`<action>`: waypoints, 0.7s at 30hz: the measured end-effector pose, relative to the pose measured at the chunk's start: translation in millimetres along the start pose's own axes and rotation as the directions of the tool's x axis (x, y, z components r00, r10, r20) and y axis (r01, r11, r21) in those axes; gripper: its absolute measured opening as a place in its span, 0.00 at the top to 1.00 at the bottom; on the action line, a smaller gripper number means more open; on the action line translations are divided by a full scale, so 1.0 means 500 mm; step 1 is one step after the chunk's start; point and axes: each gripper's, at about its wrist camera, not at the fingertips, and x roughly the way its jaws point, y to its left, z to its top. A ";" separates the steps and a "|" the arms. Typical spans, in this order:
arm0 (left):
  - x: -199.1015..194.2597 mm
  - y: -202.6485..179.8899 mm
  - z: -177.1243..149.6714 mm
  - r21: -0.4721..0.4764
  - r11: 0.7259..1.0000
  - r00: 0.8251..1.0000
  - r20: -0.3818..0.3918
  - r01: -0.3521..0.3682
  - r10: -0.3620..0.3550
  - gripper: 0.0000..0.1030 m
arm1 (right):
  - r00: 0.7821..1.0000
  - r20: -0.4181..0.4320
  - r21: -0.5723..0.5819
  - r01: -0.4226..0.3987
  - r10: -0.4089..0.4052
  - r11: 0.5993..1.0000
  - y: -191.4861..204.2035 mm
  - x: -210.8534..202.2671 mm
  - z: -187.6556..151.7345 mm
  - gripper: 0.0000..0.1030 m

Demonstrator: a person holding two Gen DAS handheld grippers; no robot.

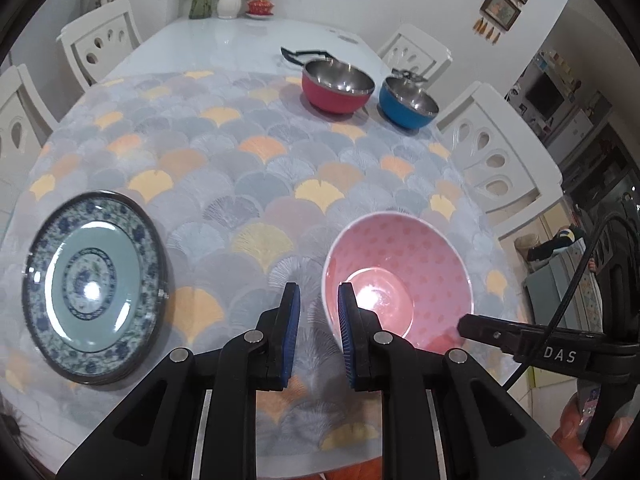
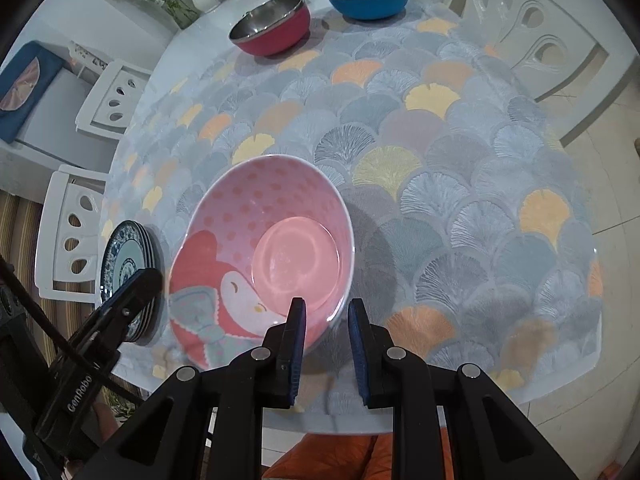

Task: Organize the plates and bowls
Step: 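Carry the pink bowl beside the plate stack, set down, open, then move the right gripper to the red steel bowl and grasp its rim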

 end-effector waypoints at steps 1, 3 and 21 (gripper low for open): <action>-0.011 0.001 0.002 0.001 1.000 1.000 0.009 0.003 -0.003 0.84 | 1.000 0.008 0.001 -0.003 0.003 1.000 -0.001 -0.012 -0.003 0.80; -0.039 0.001 0.011 0.004 1.000 0.999 0.034 0.009 -0.010 0.84 | 1.000 0.030 0.000 -0.001 0.001 1.000 0.000 -0.041 -0.003 0.80; -0.059 0.000 0.278 -0.044 0.993 0.980 0.171 0.110 -0.101 0.40 | 0.969 0.224 -0.065 -0.090 0.102 0.994 0.043 -0.173 0.241 0.50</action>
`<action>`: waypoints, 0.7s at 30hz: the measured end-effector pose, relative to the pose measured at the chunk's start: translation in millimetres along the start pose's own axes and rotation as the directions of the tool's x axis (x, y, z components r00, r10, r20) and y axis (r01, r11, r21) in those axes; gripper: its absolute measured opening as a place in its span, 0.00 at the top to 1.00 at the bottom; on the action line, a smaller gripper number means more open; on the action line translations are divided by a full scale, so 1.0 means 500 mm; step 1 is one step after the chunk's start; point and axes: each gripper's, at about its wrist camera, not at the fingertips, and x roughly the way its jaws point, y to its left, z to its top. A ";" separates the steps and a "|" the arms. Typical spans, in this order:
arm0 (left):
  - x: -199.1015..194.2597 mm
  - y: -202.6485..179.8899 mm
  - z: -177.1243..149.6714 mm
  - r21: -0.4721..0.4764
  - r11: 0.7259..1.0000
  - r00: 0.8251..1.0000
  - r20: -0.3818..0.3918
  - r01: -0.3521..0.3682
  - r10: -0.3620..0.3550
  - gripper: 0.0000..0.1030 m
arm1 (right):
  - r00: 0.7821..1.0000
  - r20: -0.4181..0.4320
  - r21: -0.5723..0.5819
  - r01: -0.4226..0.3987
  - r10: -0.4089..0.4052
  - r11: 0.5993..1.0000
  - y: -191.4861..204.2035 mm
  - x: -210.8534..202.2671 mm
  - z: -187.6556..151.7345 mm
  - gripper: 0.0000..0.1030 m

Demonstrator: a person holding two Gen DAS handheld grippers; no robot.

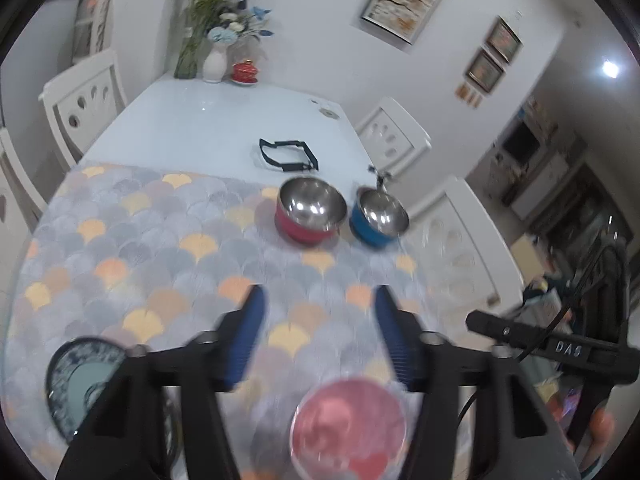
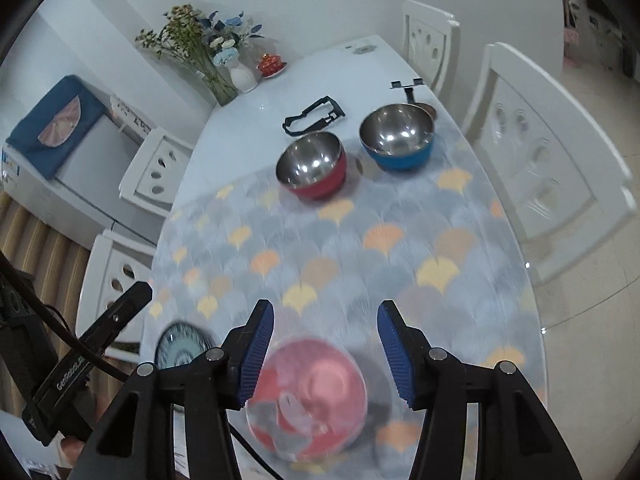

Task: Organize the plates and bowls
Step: 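Move the right gripper to the red steel bowl and grasp its rim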

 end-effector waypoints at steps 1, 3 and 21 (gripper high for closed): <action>0.022 0.009 0.020 -0.017 1.000 1.000 0.000 -0.003 0.003 0.40 | 1.000 -0.008 0.002 -0.009 0.009 1.000 -0.002 0.018 0.023 0.50; 0.070 0.026 0.056 -0.037 0.999 1.000 -0.023 -0.014 0.013 0.40 | 1.000 -0.027 -0.010 -0.003 0.003 1.000 -0.004 0.060 0.066 0.50; 0.455 0.111 0.187 -0.165 0.986 0.971 -0.238 -0.007 -0.033 0.60 | 0.988 -0.152 0.037 -0.009 0.014 0.999 -0.050 0.400 0.288 0.50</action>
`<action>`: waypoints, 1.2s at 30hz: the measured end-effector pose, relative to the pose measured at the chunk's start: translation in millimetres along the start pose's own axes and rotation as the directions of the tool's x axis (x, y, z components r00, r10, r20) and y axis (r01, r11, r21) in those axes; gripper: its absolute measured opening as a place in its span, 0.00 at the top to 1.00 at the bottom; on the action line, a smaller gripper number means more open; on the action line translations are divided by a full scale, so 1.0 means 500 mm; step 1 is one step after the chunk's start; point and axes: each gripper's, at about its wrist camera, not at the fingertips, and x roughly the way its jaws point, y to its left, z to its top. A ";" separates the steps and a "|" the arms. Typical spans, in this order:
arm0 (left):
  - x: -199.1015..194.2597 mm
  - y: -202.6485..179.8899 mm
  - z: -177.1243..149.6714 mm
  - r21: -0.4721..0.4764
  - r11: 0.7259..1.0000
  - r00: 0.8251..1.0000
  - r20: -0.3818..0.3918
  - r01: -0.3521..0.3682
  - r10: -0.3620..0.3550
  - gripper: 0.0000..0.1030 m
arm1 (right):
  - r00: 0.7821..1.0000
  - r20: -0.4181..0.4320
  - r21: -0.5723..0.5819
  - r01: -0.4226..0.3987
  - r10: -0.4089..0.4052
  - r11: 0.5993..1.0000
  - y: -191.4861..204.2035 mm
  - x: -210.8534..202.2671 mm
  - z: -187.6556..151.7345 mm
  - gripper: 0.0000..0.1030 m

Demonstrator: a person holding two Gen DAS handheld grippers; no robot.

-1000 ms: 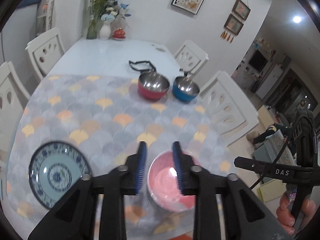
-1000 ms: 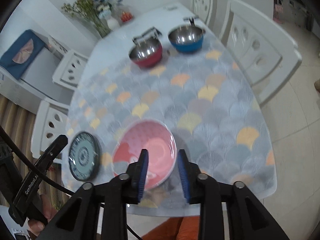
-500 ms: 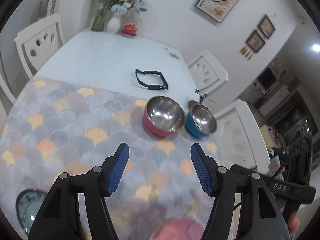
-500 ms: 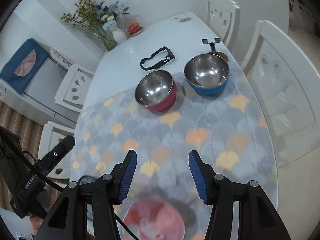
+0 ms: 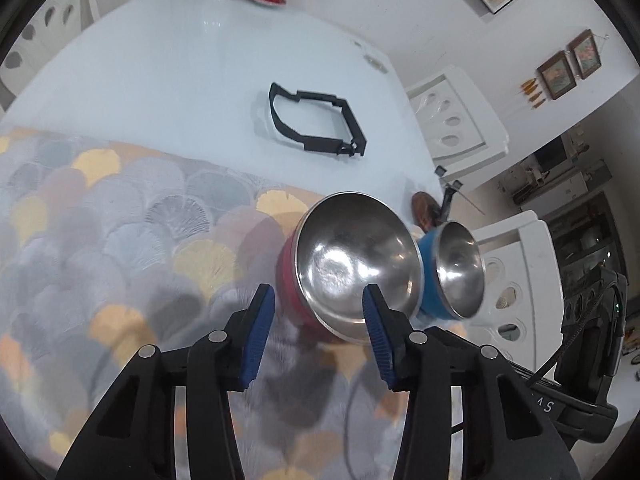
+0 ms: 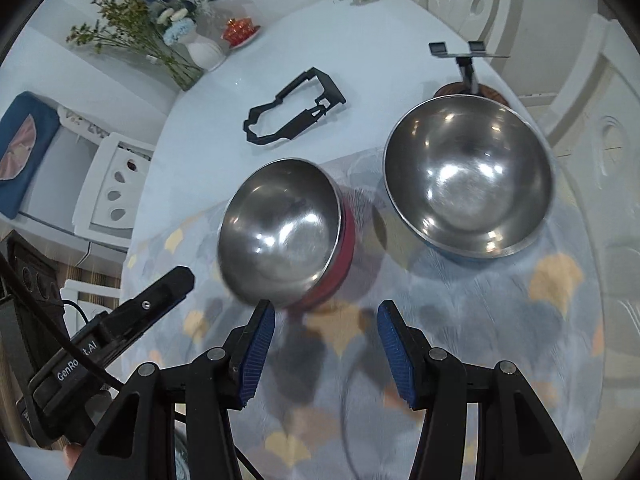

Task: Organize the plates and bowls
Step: 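Move the right gripper to the red steel bowl and grasp its rim, then carry the red steel bowl and lower it into the pink bowl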

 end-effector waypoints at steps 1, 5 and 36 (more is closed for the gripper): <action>0.014 0.001 0.004 -0.001 1.000 1.000 -0.007 -0.003 0.003 0.60 | 1.000 -0.005 -0.002 -0.001 0.001 1.000 -0.002 0.013 0.007 0.50; 0.055 0.008 0.011 -0.004 1.000 0.999 -0.034 -0.018 0.017 0.67 | 1.000 -0.030 -0.022 -0.002 0.001 1.000 -0.008 0.055 0.021 0.50; -0.026 -0.019 -0.022 0.057 0.998 1.000 0.029 -0.006 0.004 0.83 | 0.996 0.040 -0.249 0.084 -0.076 0.965 0.093 -0.027 -0.008 0.67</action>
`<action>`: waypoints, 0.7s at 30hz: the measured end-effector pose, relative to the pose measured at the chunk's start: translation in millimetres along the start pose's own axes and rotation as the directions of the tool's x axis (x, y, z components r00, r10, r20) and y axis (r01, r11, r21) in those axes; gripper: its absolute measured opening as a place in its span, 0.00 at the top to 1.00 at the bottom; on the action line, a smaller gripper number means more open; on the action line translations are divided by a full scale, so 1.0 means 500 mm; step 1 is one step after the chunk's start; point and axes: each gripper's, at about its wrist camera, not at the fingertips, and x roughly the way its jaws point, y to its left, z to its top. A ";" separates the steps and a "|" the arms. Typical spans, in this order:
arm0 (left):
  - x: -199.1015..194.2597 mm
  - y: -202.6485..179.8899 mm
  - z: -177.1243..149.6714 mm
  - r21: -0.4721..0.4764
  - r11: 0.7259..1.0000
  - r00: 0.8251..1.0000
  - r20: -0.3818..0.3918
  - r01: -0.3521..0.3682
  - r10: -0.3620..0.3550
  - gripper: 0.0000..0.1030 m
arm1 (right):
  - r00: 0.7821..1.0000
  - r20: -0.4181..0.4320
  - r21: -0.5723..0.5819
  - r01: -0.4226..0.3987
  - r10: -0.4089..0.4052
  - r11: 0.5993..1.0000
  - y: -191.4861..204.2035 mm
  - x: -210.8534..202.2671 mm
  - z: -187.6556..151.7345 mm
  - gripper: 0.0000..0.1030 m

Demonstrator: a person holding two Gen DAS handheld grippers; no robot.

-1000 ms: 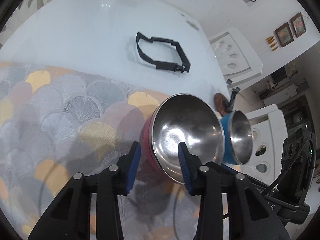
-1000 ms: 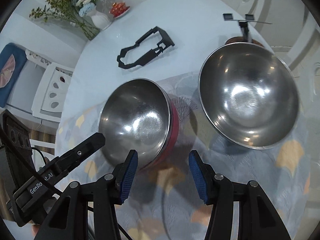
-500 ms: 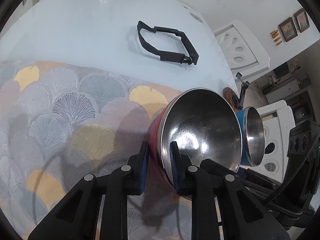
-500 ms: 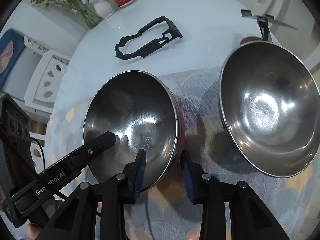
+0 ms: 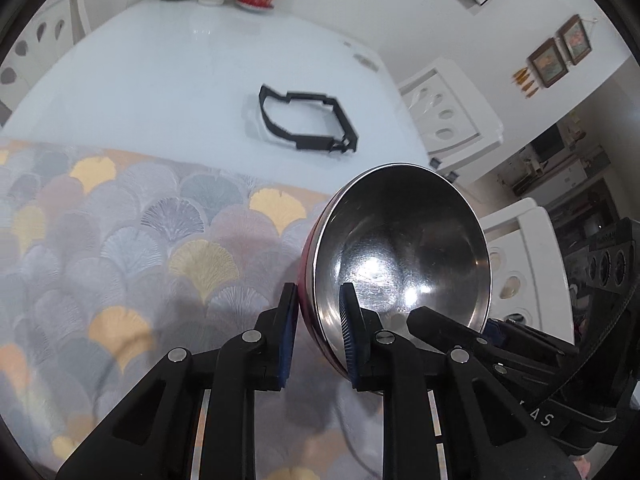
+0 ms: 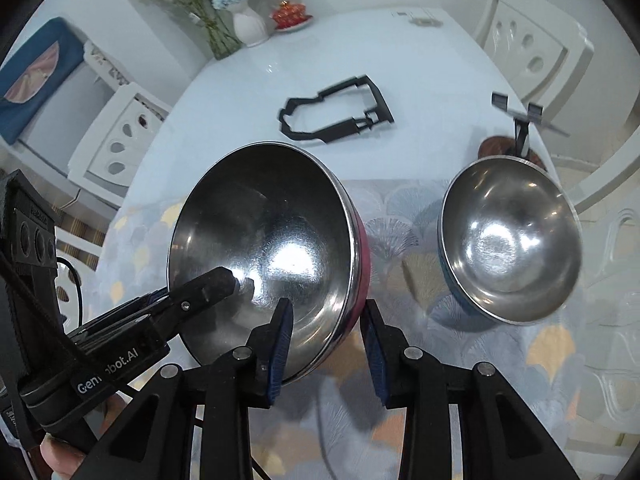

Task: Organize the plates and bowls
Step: 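Carry the red steel bowl and lower it into the pink bowl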

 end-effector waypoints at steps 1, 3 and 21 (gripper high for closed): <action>-0.017 -0.005 -0.006 0.005 1.000 1.000 0.012 0.001 -0.001 0.83 | 1.000 0.007 -0.007 0.004 -0.004 1.000 0.007 -0.015 -0.005 0.67; -0.044 -0.015 -0.019 0.014 1.000 0.999 0.032 0.000 -0.001 0.83 | 1.000 0.019 -0.016 0.009 -0.008 1.000 0.023 -0.041 -0.017 0.67; -0.307 -0.059 -0.217 0.057 0.997 0.986 0.157 0.046 -0.054 0.83 | 0.985 0.166 0.008 -0.039 0.037 0.999 0.145 -0.282 -0.235 0.66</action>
